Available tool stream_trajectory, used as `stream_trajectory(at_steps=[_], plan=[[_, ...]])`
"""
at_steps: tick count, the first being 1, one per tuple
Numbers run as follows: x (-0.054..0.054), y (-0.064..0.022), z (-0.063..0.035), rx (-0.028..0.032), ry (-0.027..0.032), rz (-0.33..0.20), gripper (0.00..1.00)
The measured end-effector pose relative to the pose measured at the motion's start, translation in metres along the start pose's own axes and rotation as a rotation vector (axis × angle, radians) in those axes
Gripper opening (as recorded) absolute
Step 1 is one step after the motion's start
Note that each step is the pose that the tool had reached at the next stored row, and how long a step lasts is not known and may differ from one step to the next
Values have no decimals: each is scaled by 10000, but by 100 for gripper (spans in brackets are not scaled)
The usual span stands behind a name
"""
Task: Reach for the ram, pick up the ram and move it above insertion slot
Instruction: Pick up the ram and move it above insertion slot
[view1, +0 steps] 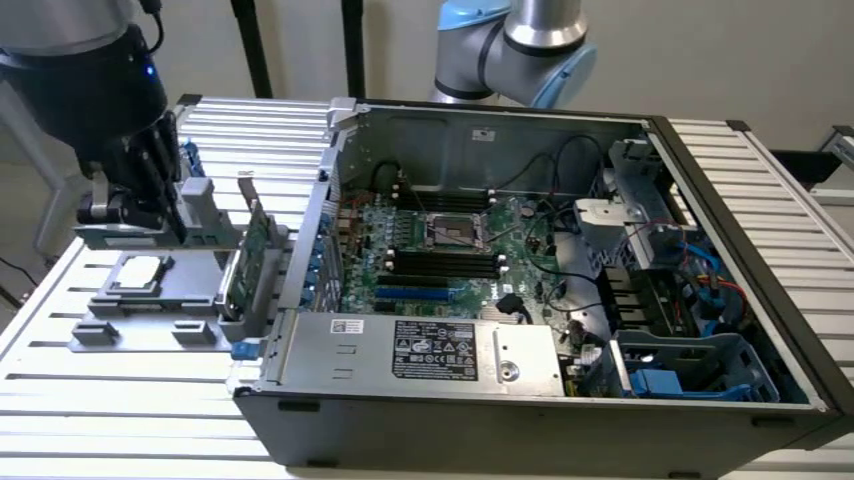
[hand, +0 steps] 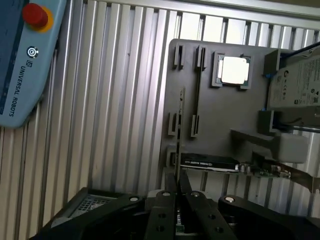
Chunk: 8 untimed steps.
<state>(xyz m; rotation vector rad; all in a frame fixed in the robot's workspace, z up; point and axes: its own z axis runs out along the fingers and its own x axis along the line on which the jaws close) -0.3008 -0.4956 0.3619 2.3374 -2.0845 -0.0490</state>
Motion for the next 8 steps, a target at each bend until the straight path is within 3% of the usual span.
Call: stream_trajectory(at_steps=[8], plan=[[35, -349, -341, -103, -20, -6, 14]])
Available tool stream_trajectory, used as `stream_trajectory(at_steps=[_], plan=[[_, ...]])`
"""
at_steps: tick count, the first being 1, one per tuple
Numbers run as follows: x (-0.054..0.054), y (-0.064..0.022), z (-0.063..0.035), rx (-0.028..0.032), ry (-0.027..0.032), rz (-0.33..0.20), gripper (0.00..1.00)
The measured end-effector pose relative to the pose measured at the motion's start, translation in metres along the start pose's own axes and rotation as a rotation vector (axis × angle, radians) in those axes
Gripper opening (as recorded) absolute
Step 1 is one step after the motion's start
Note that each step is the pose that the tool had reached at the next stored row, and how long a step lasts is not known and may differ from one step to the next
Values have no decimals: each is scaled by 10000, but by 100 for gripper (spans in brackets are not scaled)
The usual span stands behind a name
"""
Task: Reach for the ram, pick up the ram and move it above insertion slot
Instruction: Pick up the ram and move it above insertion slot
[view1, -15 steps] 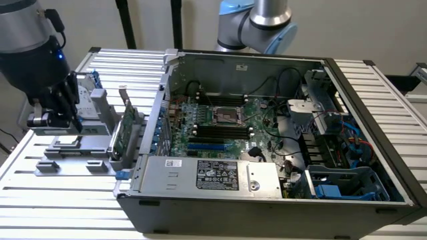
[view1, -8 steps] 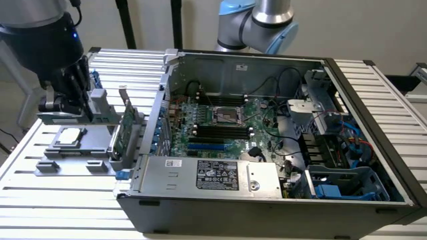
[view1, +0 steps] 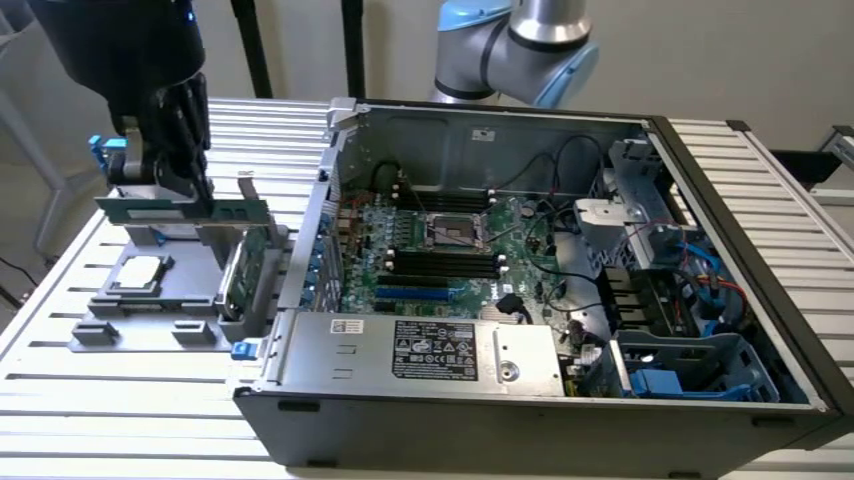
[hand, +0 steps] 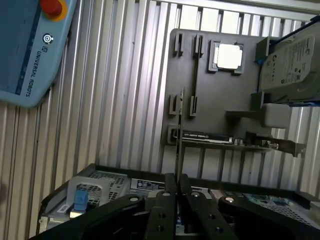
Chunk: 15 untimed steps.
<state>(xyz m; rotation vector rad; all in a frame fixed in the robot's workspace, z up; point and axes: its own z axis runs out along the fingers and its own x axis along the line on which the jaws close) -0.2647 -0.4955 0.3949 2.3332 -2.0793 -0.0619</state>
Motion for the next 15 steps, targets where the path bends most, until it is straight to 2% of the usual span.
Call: stream_trajectory(at_steps=[3, 15], plan=[[14, -135, -39, -8, -6, -1, 14], [53, -679, -63, -11, -22, 0, 14]])
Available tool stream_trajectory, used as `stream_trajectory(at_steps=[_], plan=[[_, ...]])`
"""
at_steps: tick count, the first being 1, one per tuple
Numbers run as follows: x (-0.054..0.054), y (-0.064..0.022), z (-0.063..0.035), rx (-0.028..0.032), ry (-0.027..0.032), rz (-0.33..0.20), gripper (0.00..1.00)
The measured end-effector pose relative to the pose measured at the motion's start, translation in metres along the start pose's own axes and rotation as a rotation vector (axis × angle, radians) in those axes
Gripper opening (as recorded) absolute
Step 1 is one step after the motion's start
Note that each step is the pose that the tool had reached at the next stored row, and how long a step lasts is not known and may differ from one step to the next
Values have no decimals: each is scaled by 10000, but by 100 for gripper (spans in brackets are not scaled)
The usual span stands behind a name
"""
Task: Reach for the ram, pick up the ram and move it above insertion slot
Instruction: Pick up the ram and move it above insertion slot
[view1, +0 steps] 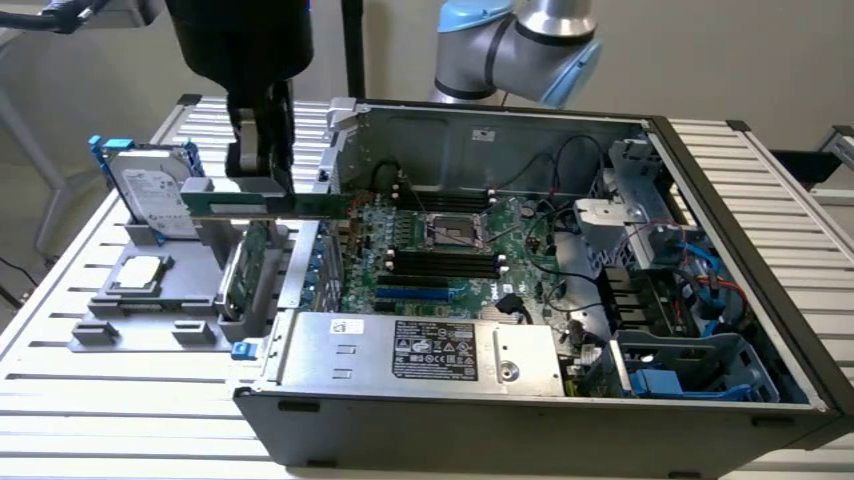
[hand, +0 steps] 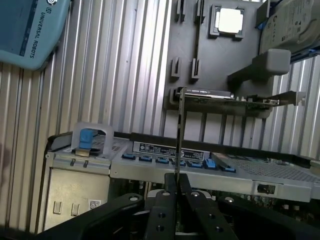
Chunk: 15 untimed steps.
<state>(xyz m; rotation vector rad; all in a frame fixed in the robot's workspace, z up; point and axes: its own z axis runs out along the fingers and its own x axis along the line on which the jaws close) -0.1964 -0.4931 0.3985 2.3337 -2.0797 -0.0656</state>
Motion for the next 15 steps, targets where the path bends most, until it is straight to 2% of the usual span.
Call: stream_trajectory(at_steps=[15], plan=[[3, -682, -26, 2, -12, -2, 14]])
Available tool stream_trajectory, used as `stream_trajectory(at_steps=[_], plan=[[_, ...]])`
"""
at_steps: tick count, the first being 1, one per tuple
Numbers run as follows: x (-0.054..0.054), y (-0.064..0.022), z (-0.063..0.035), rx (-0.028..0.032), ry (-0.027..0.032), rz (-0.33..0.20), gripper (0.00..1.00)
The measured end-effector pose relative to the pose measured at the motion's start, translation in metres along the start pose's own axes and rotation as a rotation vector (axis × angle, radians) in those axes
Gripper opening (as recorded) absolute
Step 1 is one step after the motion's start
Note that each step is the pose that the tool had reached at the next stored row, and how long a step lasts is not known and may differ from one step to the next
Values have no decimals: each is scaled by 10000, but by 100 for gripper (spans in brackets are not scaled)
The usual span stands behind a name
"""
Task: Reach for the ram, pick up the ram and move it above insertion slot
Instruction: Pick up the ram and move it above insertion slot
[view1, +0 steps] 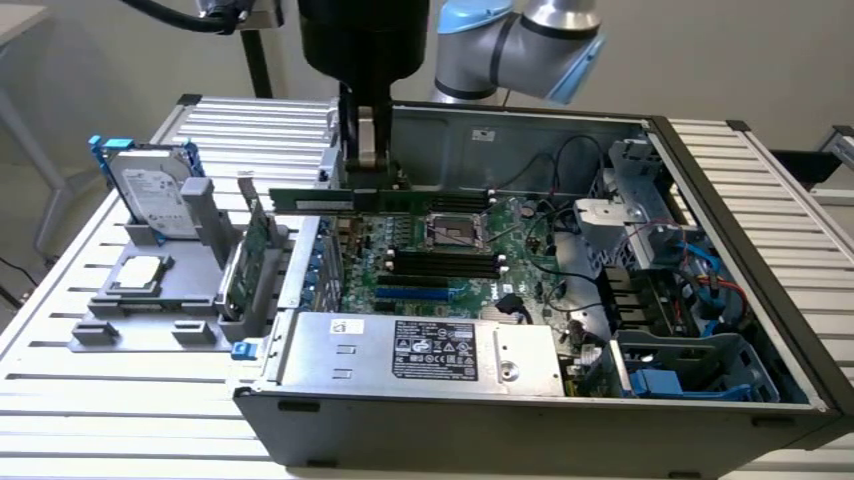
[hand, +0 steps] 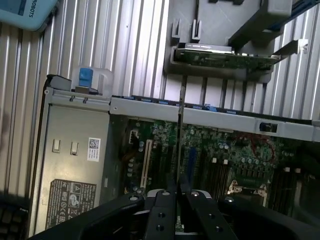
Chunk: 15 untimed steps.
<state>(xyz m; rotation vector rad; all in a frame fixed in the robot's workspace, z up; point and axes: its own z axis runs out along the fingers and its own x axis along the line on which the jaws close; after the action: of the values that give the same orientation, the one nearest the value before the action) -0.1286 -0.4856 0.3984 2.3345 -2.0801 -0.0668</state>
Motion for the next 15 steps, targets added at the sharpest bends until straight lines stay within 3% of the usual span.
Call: stream_trajectory(at_steps=[5, 15], plan=[[-84, -191, 8, 0, 0, 0, 14], [-401, -466, 59, 0, 9, 1, 14]])
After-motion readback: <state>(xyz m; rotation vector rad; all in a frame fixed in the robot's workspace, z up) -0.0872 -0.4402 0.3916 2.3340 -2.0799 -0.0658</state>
